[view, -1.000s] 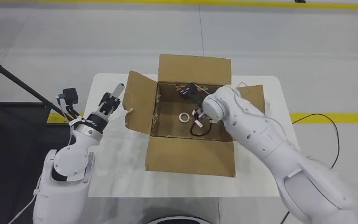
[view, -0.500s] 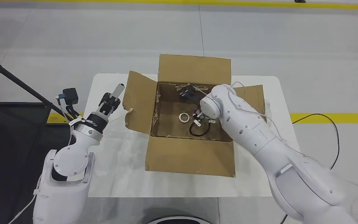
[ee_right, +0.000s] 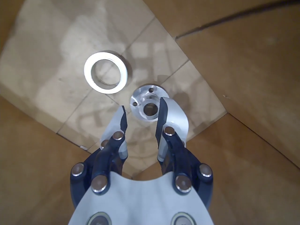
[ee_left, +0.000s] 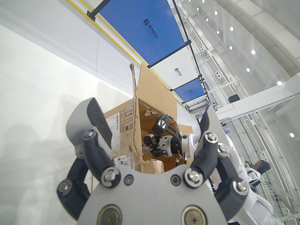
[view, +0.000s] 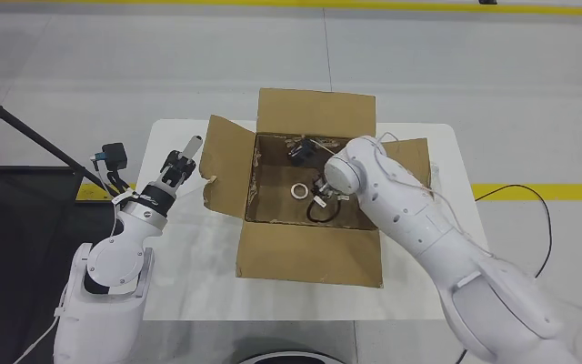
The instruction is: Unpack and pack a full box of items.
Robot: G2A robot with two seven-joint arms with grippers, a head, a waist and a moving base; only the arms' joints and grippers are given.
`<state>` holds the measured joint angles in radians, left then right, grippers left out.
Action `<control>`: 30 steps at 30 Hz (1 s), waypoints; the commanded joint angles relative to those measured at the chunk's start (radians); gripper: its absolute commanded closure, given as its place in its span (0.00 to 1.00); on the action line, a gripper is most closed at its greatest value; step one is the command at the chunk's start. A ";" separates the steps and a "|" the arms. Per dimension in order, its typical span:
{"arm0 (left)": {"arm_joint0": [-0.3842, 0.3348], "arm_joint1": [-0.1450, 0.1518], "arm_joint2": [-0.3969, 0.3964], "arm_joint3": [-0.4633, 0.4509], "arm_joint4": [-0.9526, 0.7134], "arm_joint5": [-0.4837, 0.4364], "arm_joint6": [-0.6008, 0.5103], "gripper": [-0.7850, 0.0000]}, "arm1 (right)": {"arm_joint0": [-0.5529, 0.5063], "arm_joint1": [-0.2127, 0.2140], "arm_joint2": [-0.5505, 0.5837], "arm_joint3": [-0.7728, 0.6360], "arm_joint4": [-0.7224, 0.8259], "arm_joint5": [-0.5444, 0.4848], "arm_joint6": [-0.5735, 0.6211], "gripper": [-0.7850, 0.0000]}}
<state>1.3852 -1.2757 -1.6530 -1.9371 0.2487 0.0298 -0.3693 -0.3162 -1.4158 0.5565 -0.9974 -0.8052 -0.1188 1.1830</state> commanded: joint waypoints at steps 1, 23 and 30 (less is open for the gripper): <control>0.000 0.000 0.000 0.000 0.000 0.000 0.000 0.00 | -0.027 0.029 0.054 -0.096 -0.004 -0.001 0.023 0.56; 0.000 0.000 0.000 0.000 0.000 0.000 0.000 0.00 | -0.699 0.284 1.103 -1.031 -0.185 0.064 0.175 0.44; 0.000 0.000 0.000 0.000 0.000 0.000 0.000 0.00 | -0.661 0.300 1.157 -0.792 -0.173 0.015 0.184 0.09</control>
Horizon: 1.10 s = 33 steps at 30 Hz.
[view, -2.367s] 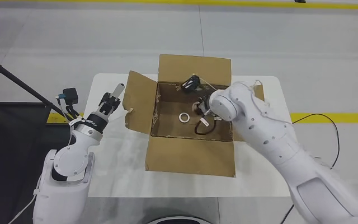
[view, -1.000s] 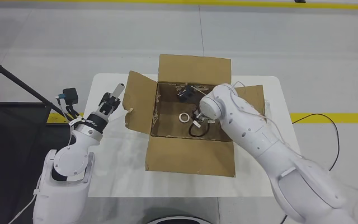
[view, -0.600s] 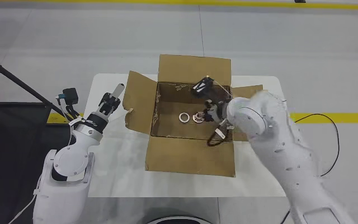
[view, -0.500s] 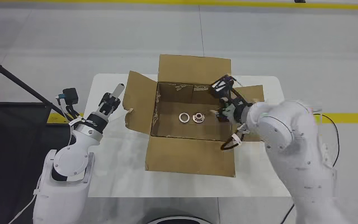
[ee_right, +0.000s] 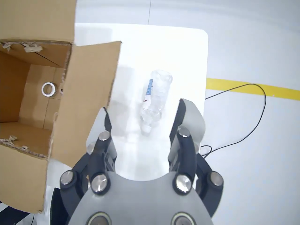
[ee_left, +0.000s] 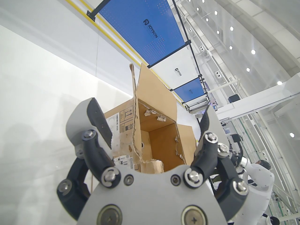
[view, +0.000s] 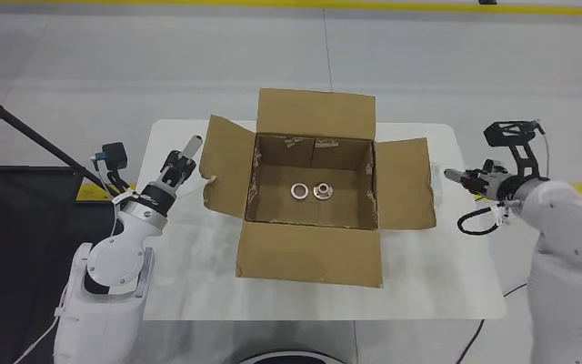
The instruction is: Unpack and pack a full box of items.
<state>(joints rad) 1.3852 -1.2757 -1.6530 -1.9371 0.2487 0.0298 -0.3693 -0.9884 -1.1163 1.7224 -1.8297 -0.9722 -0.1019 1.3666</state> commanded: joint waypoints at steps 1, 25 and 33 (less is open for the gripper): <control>0.000 0.000 0.000 0.000 0.000 0.000 0.000 0.00 | 0.027 0.003 -0.022 0.083 -0.018 -0.007 0.004 0.00; 0.000 0.000 0.000 0.000 0.000 0.000 0.000 0.00 | 0.383 -0.031 -0.381 0.830 -0.034 -0.057 -0.114 0.00; 0.000 0.000 0.000 0.000 0.000 0.000 0.000 0.00 | 0.446 -0.042 -0.429 0.935 -0.010 -0.067 -0.153 0.07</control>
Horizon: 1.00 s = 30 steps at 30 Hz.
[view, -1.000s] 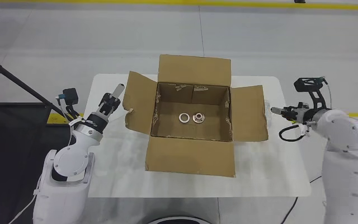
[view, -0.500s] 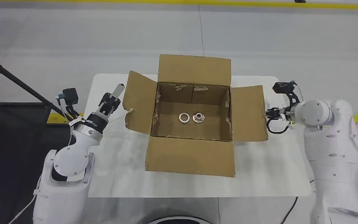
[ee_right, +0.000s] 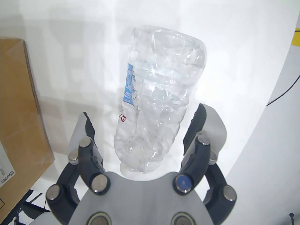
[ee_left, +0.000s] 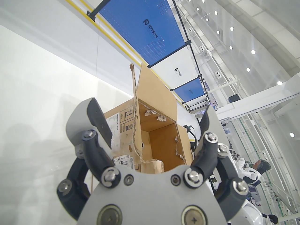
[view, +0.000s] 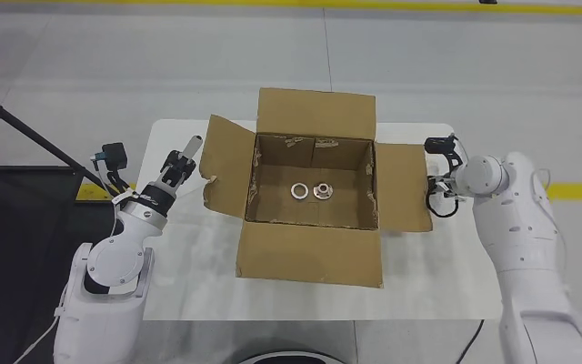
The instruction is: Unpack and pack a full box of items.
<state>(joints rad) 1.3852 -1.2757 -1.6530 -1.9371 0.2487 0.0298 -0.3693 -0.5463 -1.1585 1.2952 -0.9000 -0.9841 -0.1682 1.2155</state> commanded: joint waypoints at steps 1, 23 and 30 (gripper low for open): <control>0.000 0.000 0.000 0.000 0.000 0.000 0.000 0.00 | 0.007 0.000 -0.004 0.011 0.003 -0.003 -0.005 0.11; 0.000 0.000 0.000 0.000 0.000 0.000 0.000 0.00 | 0.043 0.019 0.006 0.034 0.023 0.000 -0.022 1.00; 0.000 0.000 0.000 0.000 0.000 0.000 0.000 0.00 | -0.018 0.057 0.107 -0.099 0.042 -0.006 0.003 1.00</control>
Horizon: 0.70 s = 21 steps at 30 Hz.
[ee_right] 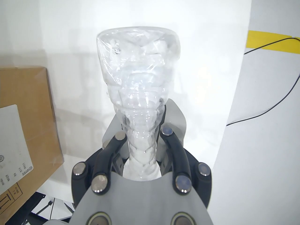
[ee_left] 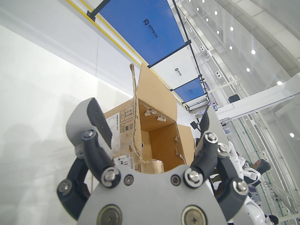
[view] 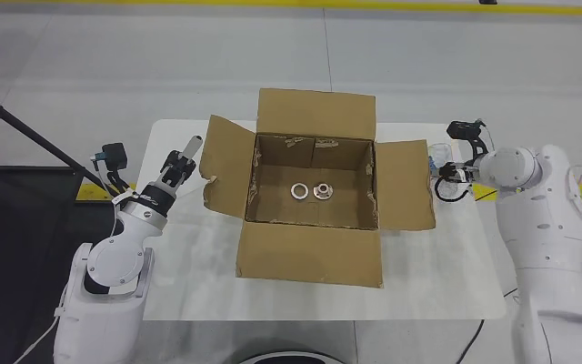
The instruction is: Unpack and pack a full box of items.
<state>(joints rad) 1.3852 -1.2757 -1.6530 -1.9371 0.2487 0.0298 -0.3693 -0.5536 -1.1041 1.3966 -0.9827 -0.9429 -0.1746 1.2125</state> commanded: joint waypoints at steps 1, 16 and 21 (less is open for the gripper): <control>0.000 0.000 0.000 0.000 0.000 0.000 0.000 0.00 | -0.030 0.003 0.014 -0.032 0.017 0.018 -0.034 1.00; 0.000 0.000 0.000 0.000 0.000 0.000 0.000 0.00 | -0.099 0.007 0.026 -0.099 0.034 0.036 -0.142 1.00; 0.000 0.000 0.000 0.000 0.000 0.000 0.000 0.00 | -0.099 0.007 0.026 -0.099 0.034 0.036 -0.142 1.00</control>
<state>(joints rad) 1.3852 -1.2757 -1.6530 -1.9371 0.2487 0.0298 -0.3693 -0.6523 -1.0976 1.4225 -1.0816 -0.9091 -0.1381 1.0703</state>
